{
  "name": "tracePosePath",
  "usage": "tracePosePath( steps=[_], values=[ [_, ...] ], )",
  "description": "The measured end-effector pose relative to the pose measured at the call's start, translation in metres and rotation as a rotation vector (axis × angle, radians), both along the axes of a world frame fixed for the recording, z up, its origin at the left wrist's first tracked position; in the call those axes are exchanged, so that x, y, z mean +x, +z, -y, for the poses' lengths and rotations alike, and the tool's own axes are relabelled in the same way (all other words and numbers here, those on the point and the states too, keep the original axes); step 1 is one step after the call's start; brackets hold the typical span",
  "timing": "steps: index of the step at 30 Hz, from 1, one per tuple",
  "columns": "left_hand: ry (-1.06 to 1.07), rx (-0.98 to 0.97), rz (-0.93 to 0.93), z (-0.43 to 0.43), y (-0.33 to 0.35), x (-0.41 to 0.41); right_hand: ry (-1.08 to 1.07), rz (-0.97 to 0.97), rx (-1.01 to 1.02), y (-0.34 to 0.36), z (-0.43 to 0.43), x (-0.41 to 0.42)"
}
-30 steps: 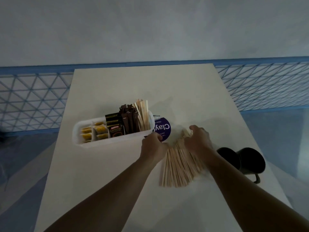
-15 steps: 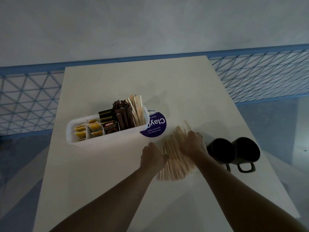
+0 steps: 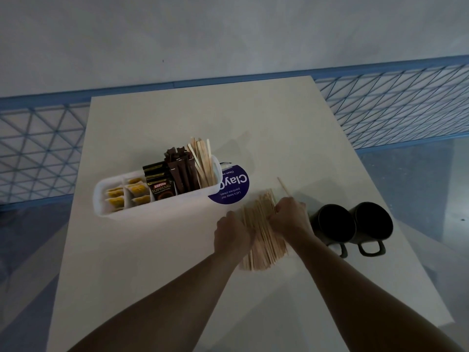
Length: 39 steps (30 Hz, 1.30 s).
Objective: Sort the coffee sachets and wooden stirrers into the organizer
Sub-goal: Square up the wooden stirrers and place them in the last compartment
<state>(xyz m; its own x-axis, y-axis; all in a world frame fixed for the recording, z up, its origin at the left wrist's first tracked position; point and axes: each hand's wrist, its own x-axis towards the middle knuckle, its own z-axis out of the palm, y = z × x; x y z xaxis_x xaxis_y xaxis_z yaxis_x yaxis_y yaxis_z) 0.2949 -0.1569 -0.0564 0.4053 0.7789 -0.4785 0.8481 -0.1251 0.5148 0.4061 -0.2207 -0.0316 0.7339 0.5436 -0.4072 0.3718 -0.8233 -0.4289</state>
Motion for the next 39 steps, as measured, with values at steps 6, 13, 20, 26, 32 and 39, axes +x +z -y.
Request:
tracePosePath(
  steps=[6,13,20,26,32,39],
  values=[
    [-0.022,0.046,-0.046,0.001,-0.001,0.001,-0.023,-0.022,0.017,-0.002,0.0,0.004],
    [-0.045,0.1,-0.044,0.003,0.004,0.004,-0.051,-0.084,0.005,-0.007,-0.003,0.005],
    [-0.063,0.151,-0.071,0.005,0.005,0.004,-0.045,-0.083,0.007,-0.003,-0.003,0.003],
    [-0.09,0.128,-0.053,0.001,0.005,0.005,-0.018,-0.053,0.006,0.0,-0.003,0.003],
    [-0.085,0.082,-0.034,-0.003,0.007,0.004,-0.051,-0.043,0.011,-0.005,-0.002,0.005],
    [-0.087,0.062,-0.018,-0.004,0.01,0.003,-0.019,-0.045,0.011,-0.011,0.002,0.006]
  ],
)
